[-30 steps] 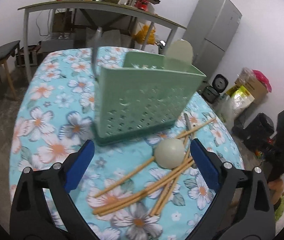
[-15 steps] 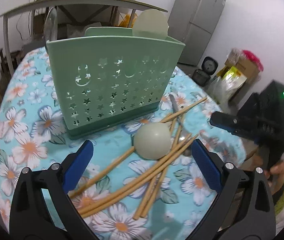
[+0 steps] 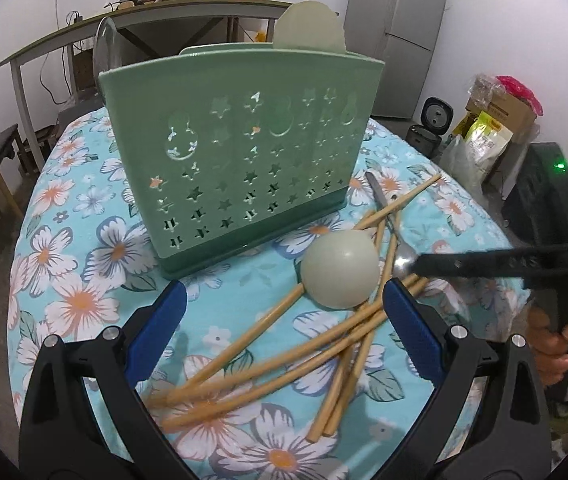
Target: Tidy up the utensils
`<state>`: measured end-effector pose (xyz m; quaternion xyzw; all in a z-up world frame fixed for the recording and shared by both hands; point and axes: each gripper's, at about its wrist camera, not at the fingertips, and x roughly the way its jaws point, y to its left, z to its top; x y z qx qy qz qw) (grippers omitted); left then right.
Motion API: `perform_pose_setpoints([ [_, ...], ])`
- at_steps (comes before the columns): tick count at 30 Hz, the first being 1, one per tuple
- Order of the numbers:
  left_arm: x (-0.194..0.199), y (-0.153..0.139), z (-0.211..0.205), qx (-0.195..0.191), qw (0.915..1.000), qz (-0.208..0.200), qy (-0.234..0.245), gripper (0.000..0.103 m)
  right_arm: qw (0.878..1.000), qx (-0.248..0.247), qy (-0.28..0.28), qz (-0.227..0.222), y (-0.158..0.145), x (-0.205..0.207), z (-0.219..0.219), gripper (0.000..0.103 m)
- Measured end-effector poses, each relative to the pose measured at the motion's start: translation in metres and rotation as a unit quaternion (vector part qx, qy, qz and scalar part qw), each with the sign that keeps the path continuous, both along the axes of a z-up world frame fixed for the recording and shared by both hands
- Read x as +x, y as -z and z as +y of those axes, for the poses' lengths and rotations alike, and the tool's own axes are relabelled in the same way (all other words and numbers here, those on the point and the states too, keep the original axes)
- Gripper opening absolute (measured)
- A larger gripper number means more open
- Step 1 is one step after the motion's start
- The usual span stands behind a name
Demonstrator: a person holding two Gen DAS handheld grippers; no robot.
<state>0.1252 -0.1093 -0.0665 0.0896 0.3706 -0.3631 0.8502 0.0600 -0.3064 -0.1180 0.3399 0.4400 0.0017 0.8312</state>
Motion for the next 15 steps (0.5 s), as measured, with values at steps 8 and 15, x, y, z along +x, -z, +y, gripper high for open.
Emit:
perform_pose_setpoints([
  [8,-0.006,0.015,-0.006,0.034,0.9991,-0.027,-0.002,0.095,0.999,-0.045,0.0,0.023,0.001,-0.015,0.02,0.017],
  [15,-0.007,0.011,0.003,0.023,0.9993,-0.03,-0.005,0.095,0.998,-0.061,0.014,0.019,-0.017,-0.027,0.016,0.018],
])
